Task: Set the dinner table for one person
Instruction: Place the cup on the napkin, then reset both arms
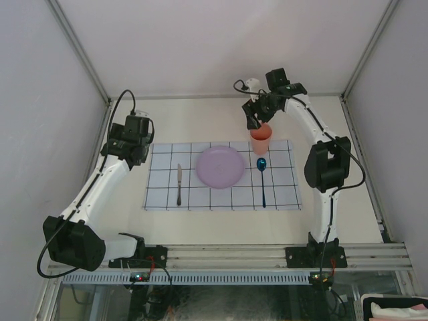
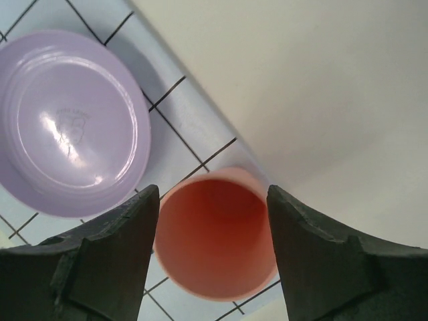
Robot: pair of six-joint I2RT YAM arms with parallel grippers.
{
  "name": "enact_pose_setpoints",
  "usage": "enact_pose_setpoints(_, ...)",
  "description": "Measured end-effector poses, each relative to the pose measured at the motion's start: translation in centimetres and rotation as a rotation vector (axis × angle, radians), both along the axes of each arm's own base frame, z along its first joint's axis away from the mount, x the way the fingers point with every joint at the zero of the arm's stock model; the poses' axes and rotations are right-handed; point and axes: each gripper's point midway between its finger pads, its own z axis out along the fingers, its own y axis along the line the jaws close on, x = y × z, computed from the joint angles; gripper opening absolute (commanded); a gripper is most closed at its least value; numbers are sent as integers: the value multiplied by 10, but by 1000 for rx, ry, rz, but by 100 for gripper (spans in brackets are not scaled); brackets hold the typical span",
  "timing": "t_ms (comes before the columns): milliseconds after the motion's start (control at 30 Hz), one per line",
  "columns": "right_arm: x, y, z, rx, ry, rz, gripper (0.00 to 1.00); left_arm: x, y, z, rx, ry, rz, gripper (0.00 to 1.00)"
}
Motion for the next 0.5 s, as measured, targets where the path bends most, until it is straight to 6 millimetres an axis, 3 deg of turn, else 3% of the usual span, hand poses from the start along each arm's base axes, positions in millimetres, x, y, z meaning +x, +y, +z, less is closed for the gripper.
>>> enact_pose_setpoints(133,15,-7,31,17,-89,-44,74,1,1,3,10,-6,0,86)
enact_pose_setpoints(300,25,-35,90,47,-236,-144,81,5,2,16,16,-33,2,86)
enact_pose_setpoints(433,18,-60,140,66,-354,-215,87,12,2,35,17,-86,5,87)
enact_pose_setpoints(467,15,-66,149,69,-376,-232,98,15,3,41,21,-106,5,88)
enact_pose_setpoints(500,11,-73,157,71,-398,-258,99,17,4,47,29,-123,7,91)
